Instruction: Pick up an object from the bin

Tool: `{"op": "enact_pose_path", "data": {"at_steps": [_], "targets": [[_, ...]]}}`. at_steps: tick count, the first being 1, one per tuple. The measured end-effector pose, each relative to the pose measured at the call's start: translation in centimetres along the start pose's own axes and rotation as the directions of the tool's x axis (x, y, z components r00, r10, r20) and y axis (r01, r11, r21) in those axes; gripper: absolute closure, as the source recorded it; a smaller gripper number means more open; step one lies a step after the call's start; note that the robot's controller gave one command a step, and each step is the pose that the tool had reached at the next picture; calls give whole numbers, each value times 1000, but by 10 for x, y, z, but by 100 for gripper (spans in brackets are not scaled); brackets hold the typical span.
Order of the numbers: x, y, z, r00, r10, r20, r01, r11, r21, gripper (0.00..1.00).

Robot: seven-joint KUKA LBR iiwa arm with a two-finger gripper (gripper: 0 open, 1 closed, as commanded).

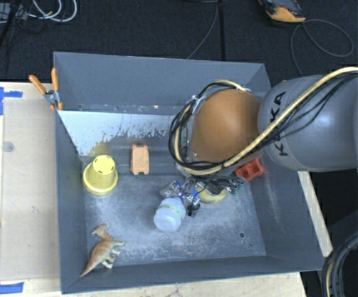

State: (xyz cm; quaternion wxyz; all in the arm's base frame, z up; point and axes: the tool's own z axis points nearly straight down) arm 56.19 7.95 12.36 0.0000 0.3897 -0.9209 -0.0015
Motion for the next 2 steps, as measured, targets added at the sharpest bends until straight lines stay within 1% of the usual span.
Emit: {"op": "enact_pose_path", "data": {"at_steps": [1,2], "targets": [[0,0,-12,1000,1,1,-1,1000,1,100],[0,1,-24,1000,2,-3,-2,1000,-3,100]]}}
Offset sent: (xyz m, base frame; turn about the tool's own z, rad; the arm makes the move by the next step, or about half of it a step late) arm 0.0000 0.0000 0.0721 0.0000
